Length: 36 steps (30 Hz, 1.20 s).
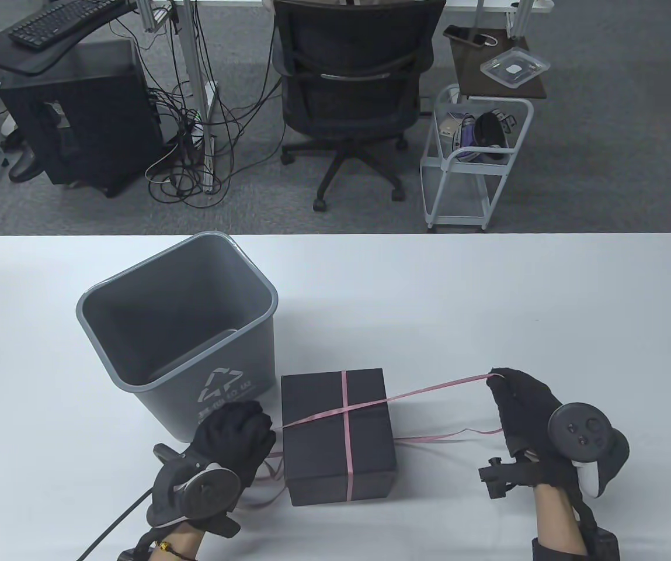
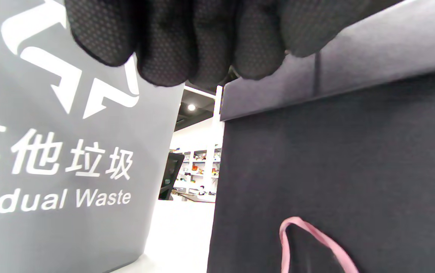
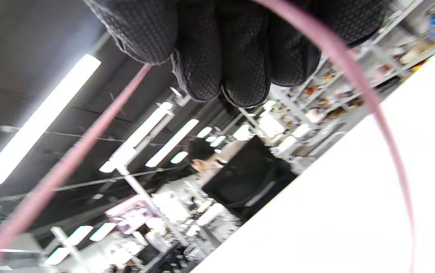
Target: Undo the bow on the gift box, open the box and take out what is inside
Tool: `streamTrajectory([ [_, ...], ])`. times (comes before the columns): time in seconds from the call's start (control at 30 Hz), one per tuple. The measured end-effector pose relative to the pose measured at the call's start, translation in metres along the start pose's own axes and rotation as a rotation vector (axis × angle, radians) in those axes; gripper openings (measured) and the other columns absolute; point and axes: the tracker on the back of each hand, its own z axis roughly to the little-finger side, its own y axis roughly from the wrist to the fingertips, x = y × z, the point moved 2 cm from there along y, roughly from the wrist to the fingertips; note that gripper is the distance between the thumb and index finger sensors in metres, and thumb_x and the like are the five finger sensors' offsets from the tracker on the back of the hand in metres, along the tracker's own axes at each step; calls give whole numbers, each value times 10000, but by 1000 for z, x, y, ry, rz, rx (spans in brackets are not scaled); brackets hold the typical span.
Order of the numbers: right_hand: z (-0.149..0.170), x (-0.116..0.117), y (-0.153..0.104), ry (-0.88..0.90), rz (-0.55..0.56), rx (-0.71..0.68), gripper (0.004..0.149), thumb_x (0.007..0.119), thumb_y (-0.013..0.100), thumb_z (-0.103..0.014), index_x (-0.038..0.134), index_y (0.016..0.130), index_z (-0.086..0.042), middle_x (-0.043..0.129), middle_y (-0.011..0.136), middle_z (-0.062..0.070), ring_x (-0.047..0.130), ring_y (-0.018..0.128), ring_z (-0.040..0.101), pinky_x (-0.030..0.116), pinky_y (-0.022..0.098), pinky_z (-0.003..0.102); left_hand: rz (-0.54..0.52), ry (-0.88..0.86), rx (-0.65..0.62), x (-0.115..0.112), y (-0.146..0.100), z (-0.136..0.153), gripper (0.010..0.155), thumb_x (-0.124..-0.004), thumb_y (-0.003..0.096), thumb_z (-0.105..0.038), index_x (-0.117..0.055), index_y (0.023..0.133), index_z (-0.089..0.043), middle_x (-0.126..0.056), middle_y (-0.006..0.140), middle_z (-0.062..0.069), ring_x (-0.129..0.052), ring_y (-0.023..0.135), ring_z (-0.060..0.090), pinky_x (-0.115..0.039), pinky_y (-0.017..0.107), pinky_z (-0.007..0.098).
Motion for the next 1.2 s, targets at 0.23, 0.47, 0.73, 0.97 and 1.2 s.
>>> streamTrajectory([
  [0.23,44,11,7,-172,-23,223,411,736,539,-443,880,822,-182,920,879,112,834,838,400,677,637,541,11,-3,25,0,-1,4,403,-715,565,-432,-832,853,-175,-842,941,73,-897,787,353,-782,569,548],
  [0.47,59,24,9,-350,-105,306,492,790,521,-450,821,901,-140,847,951,171,779,867,447,656,640,561,11,-11,26,-1,-2,4,411,-714,565,-434,-829,862,-174,-839,945,78,-897,788,354,-781,568,549],
  [0.73,18,23,2,-311,-72,129,554,778,525,-453,740,972,-128,764,1013,194,722,898,467,634,652,568,-30,-150,106,0,-4,3,491,-674,582,-457,-739,981,-178,-822,962,101,-885,793,372,-777,565,554],
  [0.97,-44,40,-22,-209,-89,-171,556,732,537,-480,732,978,-141,756,1021,183,736,896,455,646,650,558,40,-230,127,-5,-3,-14,708,-588,588,-608,-607,1083,-102,-781,1015,167,-850,828,434,-757,569,586],
  [1.2,-92,70,-52,-65,-223,-422,573,695,540,-509,707,995,-160,733,1043,169,741,903,440,655,653,548,104,-269,116,-8,-2,-30,871,-544,568,-722,-513,1123,-52,-687,1087,233,-793,882,493,-722,588,625],
])
